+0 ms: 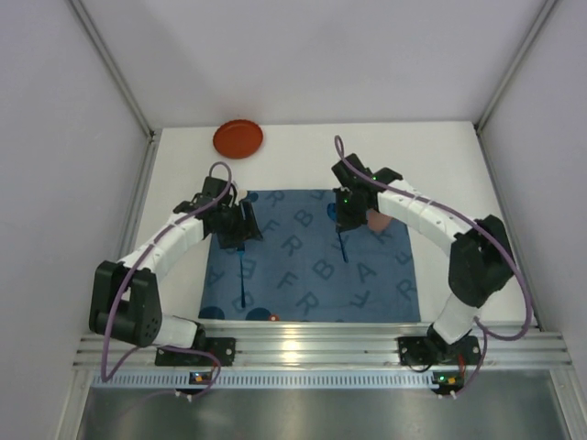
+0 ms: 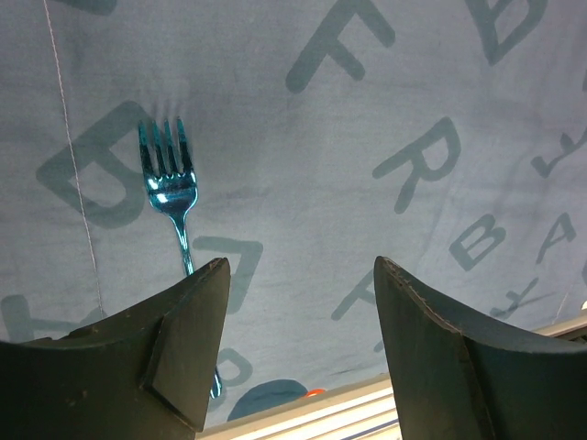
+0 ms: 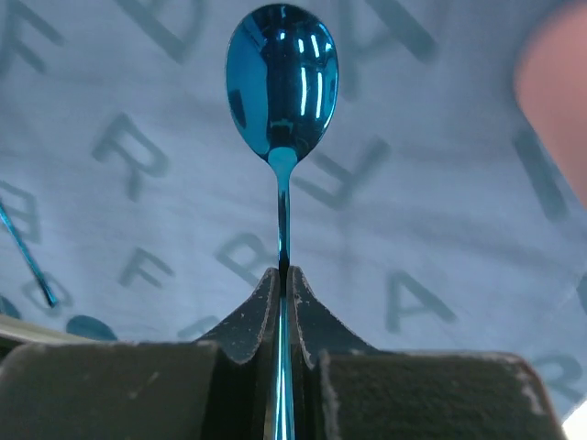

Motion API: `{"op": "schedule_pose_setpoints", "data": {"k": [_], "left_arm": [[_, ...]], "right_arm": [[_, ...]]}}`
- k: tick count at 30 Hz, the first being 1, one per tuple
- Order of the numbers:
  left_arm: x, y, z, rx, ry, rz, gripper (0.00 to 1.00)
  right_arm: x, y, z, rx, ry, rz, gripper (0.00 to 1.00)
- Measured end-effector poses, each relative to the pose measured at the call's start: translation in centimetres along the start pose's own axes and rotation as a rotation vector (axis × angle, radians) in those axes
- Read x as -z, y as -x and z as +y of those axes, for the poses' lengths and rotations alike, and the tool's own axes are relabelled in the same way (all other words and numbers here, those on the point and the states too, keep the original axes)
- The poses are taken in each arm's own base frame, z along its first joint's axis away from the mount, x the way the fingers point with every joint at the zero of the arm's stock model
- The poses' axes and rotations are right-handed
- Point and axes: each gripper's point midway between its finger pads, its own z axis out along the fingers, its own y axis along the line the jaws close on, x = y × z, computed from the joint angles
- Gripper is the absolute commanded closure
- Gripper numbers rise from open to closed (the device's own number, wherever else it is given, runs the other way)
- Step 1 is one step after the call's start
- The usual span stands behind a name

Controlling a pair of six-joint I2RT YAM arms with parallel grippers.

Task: Set the dinner table for one person

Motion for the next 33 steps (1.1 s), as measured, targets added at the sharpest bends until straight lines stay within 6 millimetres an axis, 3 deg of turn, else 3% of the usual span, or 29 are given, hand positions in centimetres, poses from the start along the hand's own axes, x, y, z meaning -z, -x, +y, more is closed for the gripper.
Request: {"op": "schedule_pose_setpoints", "data": {"k": [5,8,14,17,18,19,21,22,25,28,33], "left_arm": [[0.2,-0.7,0.2,-0.003,-0.009,0.0,0.31],[0.1,-0.9,0.2,-0.002,-0.013,0.004,0.31],[-0.1,-0.4,0.0,-0.003,-0.016,-0.002,0.32],[-0.2,1.2,-0.7,-0.006,-0.015,-0.021,0.32],[-0.2,2.0,-1.0,-0.009,-0.017,-0.031,0.32],[-0.2,2.7,-1.3,-0.01,-0.014,-0.044,0.32],[0.0,4.6,-2.1,-0.016,-0.011,-0.079,0.32],[0.2,5.5,-2.4,-0.018,-0.01,-0.098,0.32],[0.6,8.4,-3.5,-0.023,-0.006,-0.161,0.29],[0.2,10.6,-4.1,-0.017,-0.001,-0.193,0.25],[-1.9,14.2,-3.6,0.042,0.024,-0.209,0.17]], "right_arm": [[2.3,-3.8,-3.5,-0.056,-0.044,-0.028,1.0],[2.6,-6.4,-5.4,-0.093,-0.073,-0.023,1.0],[0.3,-11.9,-9.1,-0.149,-0.189,0.078,1.0],[-0.4,-13.5,-10.4,-0.16,-0.229,0.11,1.0],[-0.6,-13.5,-10.4,-0.159,-0.23,0.112,0.96],[-0.8,-13.4,-10.3,-0.158,-0.227,0.109,0.81],[-1.2,-13.1,-10.0,-0.154,-0.222,0.106,0.7],[-1.3,-13.0,-9.9,-0.148,-0.218,0.107,0.58],[-0.8,-12.0,-9.3,-0.122,-0.205,0.099,0.47],[0.9,-9.7,-7.9,-0.079,-0.18,0.066,0.44],[5.9,-4.0,-5.1,0.036,-0.124,-0.051,0.38]]}}
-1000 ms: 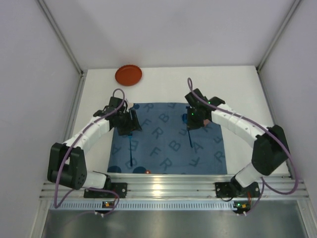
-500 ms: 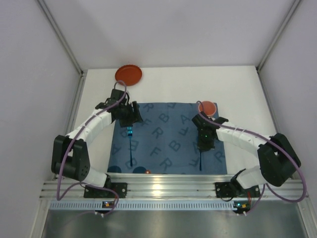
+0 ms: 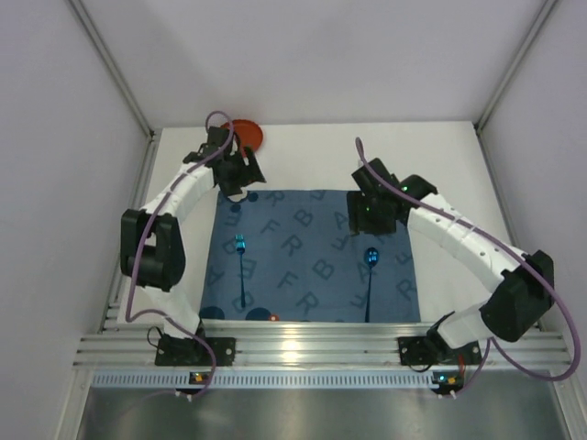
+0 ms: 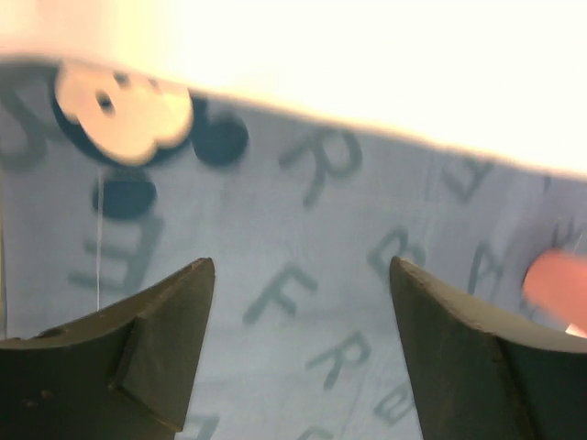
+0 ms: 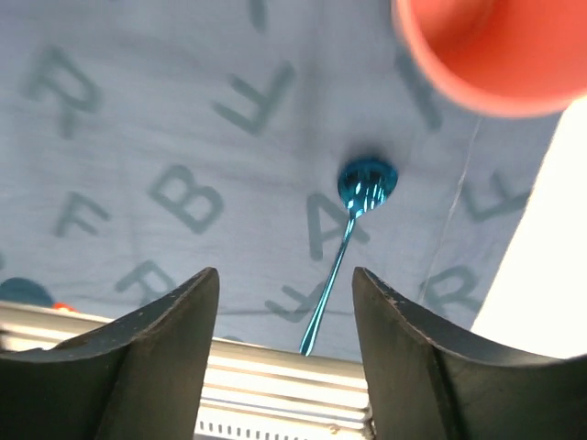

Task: Set the dinner table for one person

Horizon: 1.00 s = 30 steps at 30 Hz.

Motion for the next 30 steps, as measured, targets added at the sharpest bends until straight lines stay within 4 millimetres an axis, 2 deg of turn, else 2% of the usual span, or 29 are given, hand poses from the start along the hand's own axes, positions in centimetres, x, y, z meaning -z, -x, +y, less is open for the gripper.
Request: {"op": "schedule_pose_setpoints", "data": {"k": [4,8,16,21,26,28,30], "left_arm": [[-2.9,4.5,1.6,0.097,0.028,-0.045,0.17],[-5.5,9.2,3.1,0.18,0.041,-0.123,0.18],[-9.4,14.4,6.5,0.332,0.067,-0.229,0.19],[-12.8,18.3,8.2,0.379,0.057,-0.287,0.2],[-16.4,19.1,10.8,0.437,0.069,-0.293,0.23],[-16.4,20.3,10.8,0.44,0.056,-0.32,0.25],[-16.8,20.4,11.0,0.446,0.056,-0.322,0.3]], "right_arm": [[3.8,3.5,0.7,0.085,0.036,-0.11,0.33],[5.1,4.4,0.2,0.152,0.037,-0.149,0.33],[4.2,5.0,-2.7,0.151,-0.018,-0.113,0.33],[3.2,5.4,-4.7,0.083,-0.063,-0.074,0.33],[1.6,5.5,-5.5,0.037,-0.095,-0.012,0.34],[1.2,6.0,-5.5,0.023,-0.102,-0.003,0.34],[1.2,6.7,-5.6,0.008,-0.106,-0.007,0.34]]}}
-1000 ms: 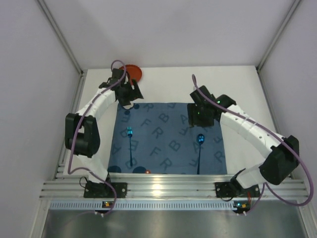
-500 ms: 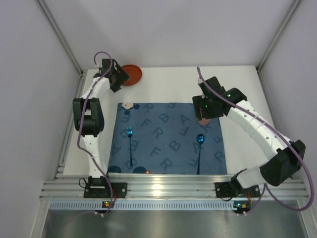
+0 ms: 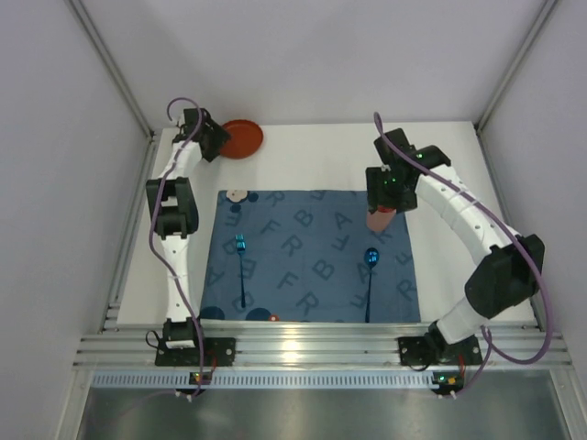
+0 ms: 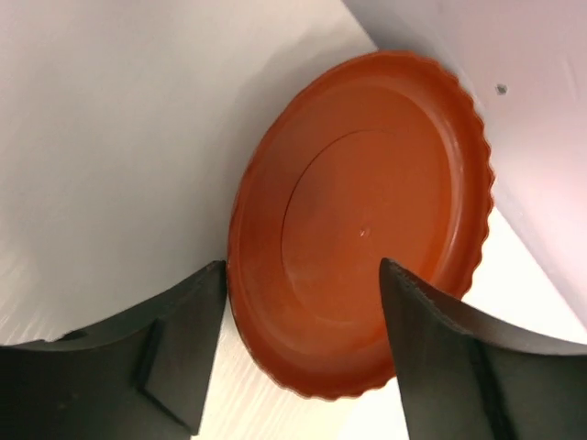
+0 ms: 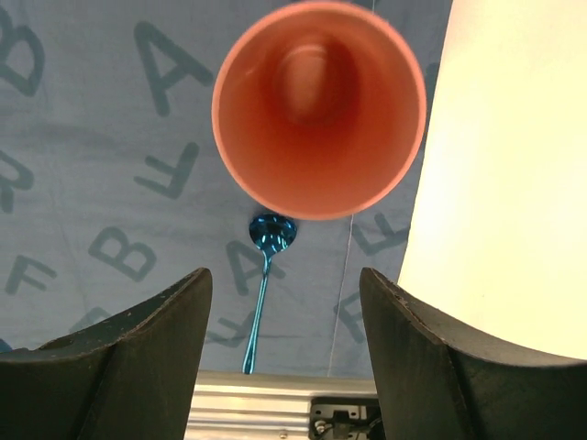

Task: Set the dinner table for one person

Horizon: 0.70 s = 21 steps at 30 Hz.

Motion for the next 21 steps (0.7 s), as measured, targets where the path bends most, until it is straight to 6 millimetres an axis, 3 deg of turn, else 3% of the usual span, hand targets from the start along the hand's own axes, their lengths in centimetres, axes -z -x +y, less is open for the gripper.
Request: {"op": "schedule_pose_setpoints", "data": {"k": [1,2,4,5,6,11,16,18,21], "left_arm": [[-0.2,-0.1,0.1,0.004,0.001,0.001,0.34],[-0.3,0.0,0.1,0.006,-0.003,-0.003,0.51],[-0.7,-0.2,0.3,0.016,0.002,0.001,0.74],[-1.1,-0.5,0.5,0.02,0.003,0.008,0.91],[-1.4,-0.7,0.5,0.028,-0.004,0.012,1.0],[-1.8,-1.1,-0.1,0.027,-0.041,0.032,1.0],[-1.5,-2.0,-1.0,0.026,-0.099,0.083,1.0],[-0.7,-2.8,-1.4,0.015,-0.129,0.121,1.0],[1.9,-4.6,-1.6,-0.032,-0.13,0.193,1.0]], "right_arm": [[0.0,0.4,-0.1,-0.006,-0.001,-0.006,0.34],[0.1,0.7,-0.2,-0.012,-0.002,-0.013,0.35],[0.2,1.0,-0.5,-0.026,-0.006,-0.02,0.34],[0.2,1.1,-0.7,-0.033,-0.009,-0.021,0.35],[0.2,1.2,-0.9,-0.038,-0.012,-0.02,0.35],[-0.1,1.5,-2.0,-0.059,-0.028,-0.016,0.35],[0.0,3.1,-3.1,-0.061,-0.032,-0.043,0.34],[0.1,3.9,-3.5,-0.07,-0.022,-0.059,0.31],[0.2,5.2,-4.2,-0.098,-0.007,-0.08,0.26]]}}
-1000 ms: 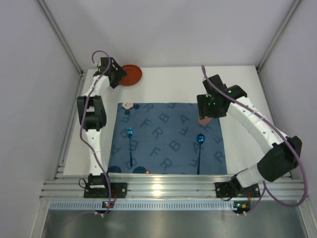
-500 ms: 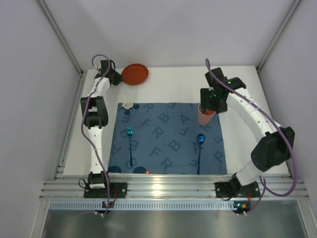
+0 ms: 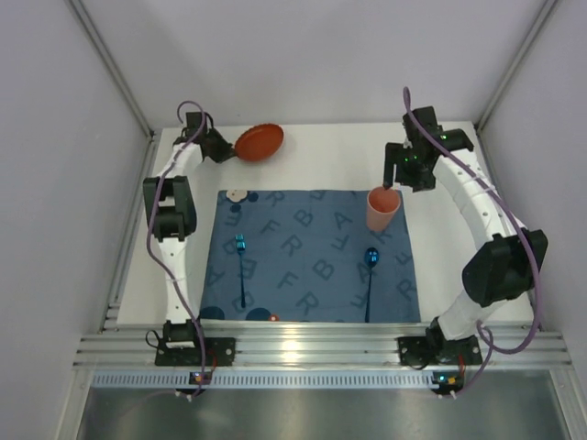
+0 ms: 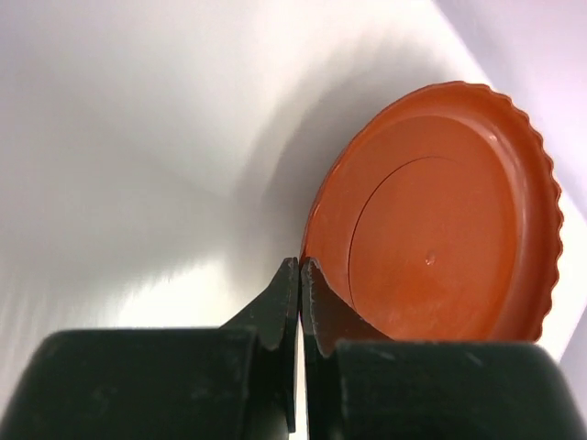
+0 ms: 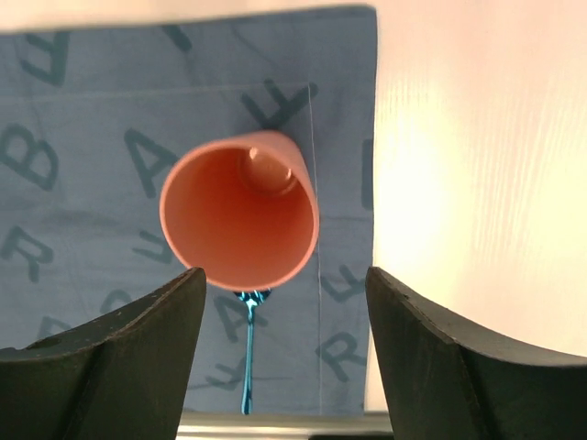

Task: Set the dinner table for one person

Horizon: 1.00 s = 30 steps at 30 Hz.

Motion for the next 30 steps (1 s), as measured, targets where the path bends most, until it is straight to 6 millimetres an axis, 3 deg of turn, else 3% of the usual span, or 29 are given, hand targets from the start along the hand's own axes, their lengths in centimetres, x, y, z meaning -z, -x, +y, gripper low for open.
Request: {"op": "schedule_pose_setpoints", "data": {"k": [2,5,10,12,14,18,20,21,23,25,26,27,30], "left_arm": [[2.5,-1.6,-0.9,-0.068,0.01,0.03,1.0],[8.2,-6.3,-3.3,-0.195,0.014,0.087,1.0],[19.2,-18.6,-10.1,-0.46,-0.141,0.157,1.0],[22.4,-24.3,-10.6,-0.535,-0.197,0.225,1.0],[23.5,-27.7,-9.0,-0.567,-0.186,0.284,1.0],[22.4,-30.3,-3.1,-0.564,-0.034,0.348,1.0],[22.2,-31.0,-0.9,-0.565,0.029,0.363,0.81],[22.2,-31.4,-0.4,-0.569,0.043,0.369,0.67],[22.2,-32.1,0.4,-0.581,0.061,0.377,0.39],[22.4,-32.6,0.7,-0.589,0.07,0.384,0.28],[22.5,-32.6,0.8,-0.588,0.075,0.384,0.16],[22.7,-32.6,0.8,-0.592,0.078,0.38,0.1],[25.0,-31.7,0.1,-0.586,0.074,0.332,0.09]], "right_arm": [[-0.3,1.4,0.0,-0.032,0.021,-0.019,0.24],[-0.7,2.7,0.6,-0.064,0.061,-0.04,0.22],[-0.7,2.4,1.7,-0.083,0.131,-0.048,0.21],[-0.6,0.8,1.7,-0.087,0.151,-0.031,0.21],[-0.5,-1.1,1.5,-0.092,0.157,-0.006,0.21],[0.4,-4.2,0.7,-0.1,0.158,0.011,0.21],[1.2,-5.3,0.3,-0.106,0.158,-0.006,0.21],[1.7,-5.8,0.0,-0.109,0.157,-0.015,0.21],[2.7,-6.6,-0.4,-0.122,0.159,-0.047,0.2],[4.0,-7.4,-0.8,-0.137,0.161,-0.079,0.2],[4.6,-7.6,-0.9,-0.142,0.165,-0.097,0.19],[5.4,-7.7,-1.1,-0.146,0.167,-0.119,0.19],[7.5,-7.7,-1.1,-0.145,0.193,-0.182,0.12]]}}
